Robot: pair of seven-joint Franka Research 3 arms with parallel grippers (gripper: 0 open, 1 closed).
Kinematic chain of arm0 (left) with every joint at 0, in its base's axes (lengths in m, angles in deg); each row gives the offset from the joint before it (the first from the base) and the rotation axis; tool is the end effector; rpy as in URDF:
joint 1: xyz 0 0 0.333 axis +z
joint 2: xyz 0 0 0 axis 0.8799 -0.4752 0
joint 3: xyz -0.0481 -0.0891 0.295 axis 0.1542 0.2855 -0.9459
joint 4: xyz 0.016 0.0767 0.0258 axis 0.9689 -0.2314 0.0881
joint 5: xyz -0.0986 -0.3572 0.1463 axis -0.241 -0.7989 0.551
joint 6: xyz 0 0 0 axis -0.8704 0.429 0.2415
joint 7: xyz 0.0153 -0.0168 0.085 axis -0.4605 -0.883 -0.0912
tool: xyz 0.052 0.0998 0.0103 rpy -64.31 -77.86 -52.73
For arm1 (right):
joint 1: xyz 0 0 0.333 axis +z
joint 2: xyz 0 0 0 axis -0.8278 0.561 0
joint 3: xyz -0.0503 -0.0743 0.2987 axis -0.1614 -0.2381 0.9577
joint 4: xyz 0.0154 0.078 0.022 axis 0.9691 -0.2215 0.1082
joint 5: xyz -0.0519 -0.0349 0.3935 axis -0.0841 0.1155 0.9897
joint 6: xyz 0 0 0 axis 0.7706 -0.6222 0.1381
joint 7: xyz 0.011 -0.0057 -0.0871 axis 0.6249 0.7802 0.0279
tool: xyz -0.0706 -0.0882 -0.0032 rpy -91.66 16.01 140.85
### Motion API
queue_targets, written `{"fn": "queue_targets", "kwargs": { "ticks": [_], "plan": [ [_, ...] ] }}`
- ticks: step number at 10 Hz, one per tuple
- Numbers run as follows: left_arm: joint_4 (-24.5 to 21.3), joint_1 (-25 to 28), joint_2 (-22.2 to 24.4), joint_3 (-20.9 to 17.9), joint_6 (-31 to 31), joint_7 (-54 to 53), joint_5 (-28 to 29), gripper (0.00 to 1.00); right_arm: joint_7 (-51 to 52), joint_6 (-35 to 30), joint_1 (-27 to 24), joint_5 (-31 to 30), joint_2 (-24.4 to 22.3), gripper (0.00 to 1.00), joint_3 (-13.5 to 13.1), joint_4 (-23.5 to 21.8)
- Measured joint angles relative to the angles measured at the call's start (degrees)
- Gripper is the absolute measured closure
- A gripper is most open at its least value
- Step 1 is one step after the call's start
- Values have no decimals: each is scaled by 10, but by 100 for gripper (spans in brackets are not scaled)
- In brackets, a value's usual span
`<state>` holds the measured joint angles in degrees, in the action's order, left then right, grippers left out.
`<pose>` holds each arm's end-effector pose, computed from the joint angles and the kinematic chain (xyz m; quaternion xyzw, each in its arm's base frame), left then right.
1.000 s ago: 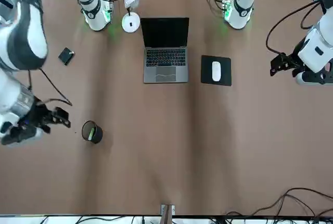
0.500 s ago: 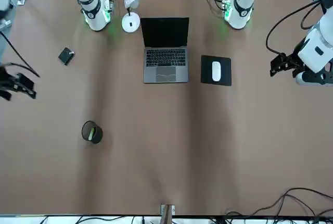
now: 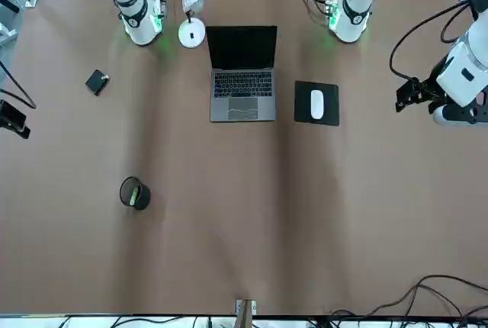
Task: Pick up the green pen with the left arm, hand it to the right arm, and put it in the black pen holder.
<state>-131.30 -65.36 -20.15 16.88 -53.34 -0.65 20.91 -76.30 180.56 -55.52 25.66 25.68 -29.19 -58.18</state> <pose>0.5675 -0.0519 0.5812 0.9996 -0.0202 -0.0102 0.0168 0.6127 -0.0664 0.6217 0.9984 -0.0084 0.0532 0.0175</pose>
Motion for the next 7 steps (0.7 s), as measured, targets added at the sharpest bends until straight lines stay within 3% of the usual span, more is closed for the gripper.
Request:
{"fn": "queue_targets", "kwargs": {
  "ticks": [7],
  "plan": [
    [5, 0, -4, 0, 0, 0, 0, 0, -5, 3, -7, 0, 0, 0, 1, 0]
  ]
}}
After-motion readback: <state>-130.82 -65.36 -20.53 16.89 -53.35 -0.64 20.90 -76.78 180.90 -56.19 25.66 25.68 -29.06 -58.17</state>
